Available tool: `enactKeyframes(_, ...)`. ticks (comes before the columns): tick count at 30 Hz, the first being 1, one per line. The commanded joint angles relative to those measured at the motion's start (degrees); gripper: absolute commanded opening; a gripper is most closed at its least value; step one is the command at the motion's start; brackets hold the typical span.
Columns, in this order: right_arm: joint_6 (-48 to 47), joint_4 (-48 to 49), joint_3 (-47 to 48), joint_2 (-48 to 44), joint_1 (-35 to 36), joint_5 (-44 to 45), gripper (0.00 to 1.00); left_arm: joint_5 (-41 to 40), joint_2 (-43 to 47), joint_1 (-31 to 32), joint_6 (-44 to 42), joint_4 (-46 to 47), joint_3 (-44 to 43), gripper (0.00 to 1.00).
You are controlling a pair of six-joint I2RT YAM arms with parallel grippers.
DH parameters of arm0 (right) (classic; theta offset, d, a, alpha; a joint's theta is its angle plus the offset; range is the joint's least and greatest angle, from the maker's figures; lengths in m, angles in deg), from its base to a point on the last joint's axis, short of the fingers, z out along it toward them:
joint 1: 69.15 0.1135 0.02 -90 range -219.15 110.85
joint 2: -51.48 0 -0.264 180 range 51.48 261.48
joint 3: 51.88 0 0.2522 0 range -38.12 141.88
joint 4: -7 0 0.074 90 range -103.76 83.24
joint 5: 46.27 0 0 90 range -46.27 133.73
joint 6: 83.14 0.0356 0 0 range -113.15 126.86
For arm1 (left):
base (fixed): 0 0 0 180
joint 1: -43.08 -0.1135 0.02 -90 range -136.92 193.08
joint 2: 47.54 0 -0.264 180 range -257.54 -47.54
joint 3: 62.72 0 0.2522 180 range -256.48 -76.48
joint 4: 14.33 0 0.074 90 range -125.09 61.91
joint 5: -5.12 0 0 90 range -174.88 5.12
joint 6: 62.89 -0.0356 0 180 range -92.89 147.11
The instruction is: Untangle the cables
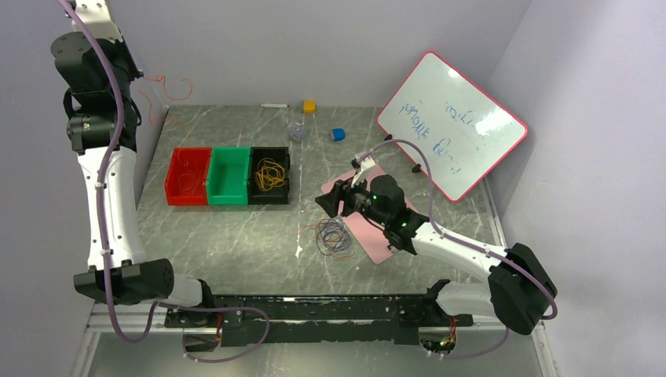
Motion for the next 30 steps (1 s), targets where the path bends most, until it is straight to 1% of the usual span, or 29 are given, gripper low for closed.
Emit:
enactKeyframes(1, 0.14, -0.14, -1.12, -0.98, -0.36, 0.08, 0.63, -1.35, 0.22, -0.8, -0.82, 0.93, 4.96, 0.07)
enactKeyframes(8, 0.69, 0.22, -2.38, -2.57, -0.38, -0.62, 0.63, -3.96, 4.25, -1.22, 1.27, 5.4, 19.78, 0.07)
enactKeyframes(10, 0.63, 0.21, -2.99, -3.0, -0.42, -0.54, 0.63, -2.92, 4.98, -2.03, 3.0, 5.26, 23.16, 0.07)
enactKeyframes(15, 0.12, -0.59, -2.91, -2.39, -0.43, -0.69, 0.63, 1.2, 5.89, -3.36, 7.46, 3.84, 27.45, 0.07)
enactKeyframes(22, -0.18, -0.37, -2.39, -1.39, -0.4, -0.45, 0.63, 1.6, 7.91, -3.4, 10.32, 1.95, 30.41, 0.07)
enactKeyframes(30, -0.15, 0.1, -2.33, -0.37, -0.47, -0.7, 0.63, 3.94, 9.64, -3.39, 12.39, -4.0, 29.17, 0.07)
